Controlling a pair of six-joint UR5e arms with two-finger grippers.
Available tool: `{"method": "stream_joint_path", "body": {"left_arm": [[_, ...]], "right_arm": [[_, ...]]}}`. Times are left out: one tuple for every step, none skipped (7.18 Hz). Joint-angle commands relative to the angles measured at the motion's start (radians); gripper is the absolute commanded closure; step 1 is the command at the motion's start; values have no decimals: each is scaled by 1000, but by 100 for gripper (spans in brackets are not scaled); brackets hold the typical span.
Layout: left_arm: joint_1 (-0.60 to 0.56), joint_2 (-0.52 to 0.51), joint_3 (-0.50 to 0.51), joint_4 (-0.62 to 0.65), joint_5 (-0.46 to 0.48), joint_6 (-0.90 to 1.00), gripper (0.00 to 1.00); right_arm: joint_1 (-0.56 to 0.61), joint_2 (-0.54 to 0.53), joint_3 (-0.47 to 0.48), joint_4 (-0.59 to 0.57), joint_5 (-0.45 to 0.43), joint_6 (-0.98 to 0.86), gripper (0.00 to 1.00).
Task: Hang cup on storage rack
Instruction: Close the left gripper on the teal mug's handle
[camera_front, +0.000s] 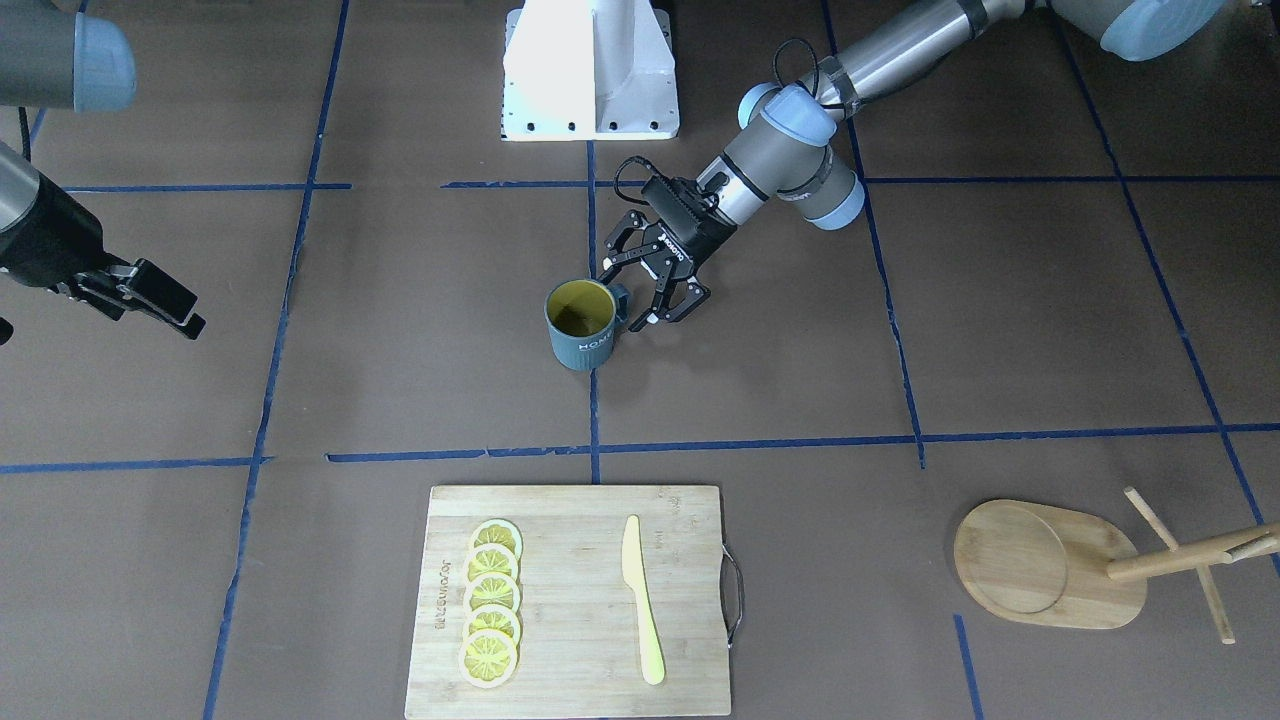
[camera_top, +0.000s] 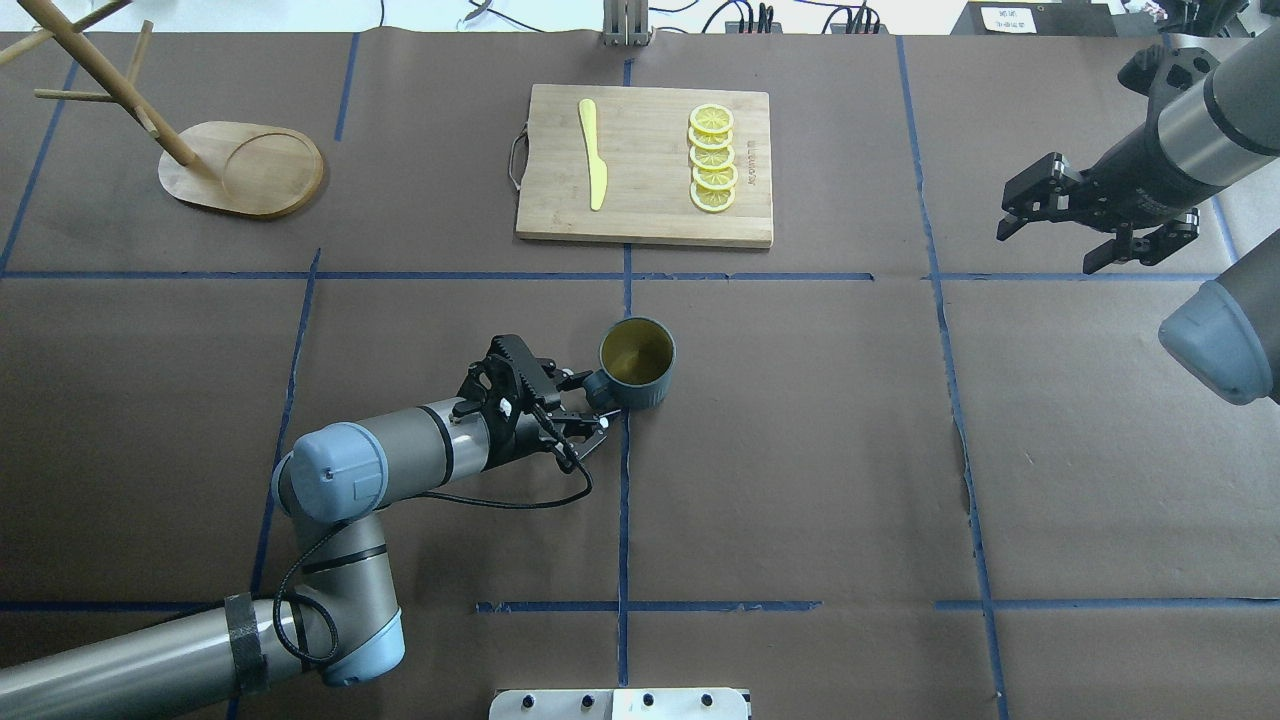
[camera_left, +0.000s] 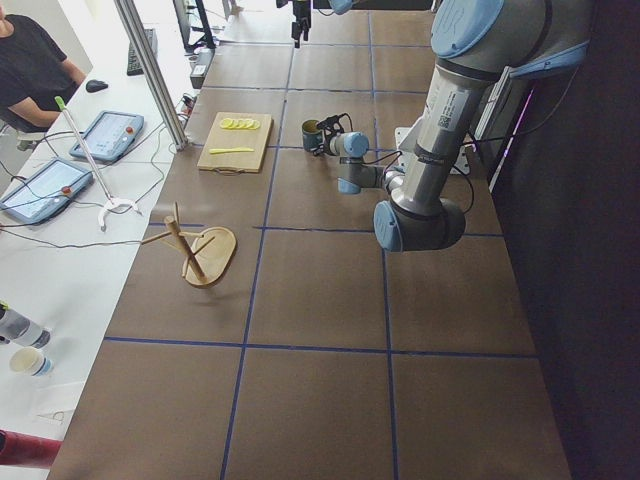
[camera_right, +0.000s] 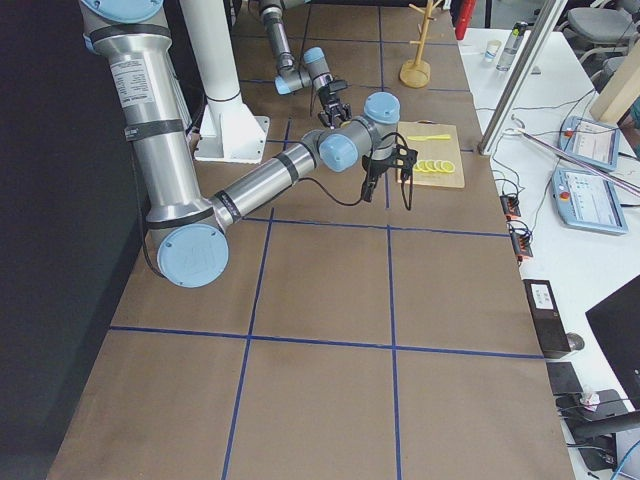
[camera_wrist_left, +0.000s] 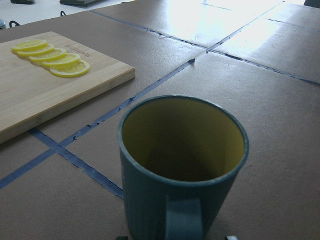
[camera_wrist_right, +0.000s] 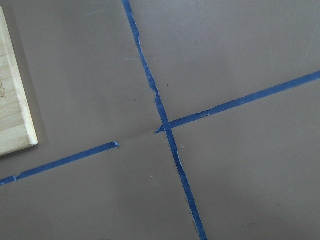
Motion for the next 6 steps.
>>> {"method": "stream_joint_path", "body": {"left_arm": [[12,8,1,1,-3,3,71],[12,10,-4,3,-3,0,86],[10,8,-22,4,-3,-4,94],[-5,10,-54,3,-1,-13,96],[-66,8,-85,-2,-1,-19,97],[-124,13,-105,-11,-6,-137,98]], "right_arm": [[-1,1,0,0,-3,0,0],[-1,1,0,0,-3,0,0],[-1,1,0,0,-4,0,0],[-1,1,0,0,-4,0,0],[0,-2,0,0,-6,0,0],[0,-6,0,2,-6,0,0]]}}
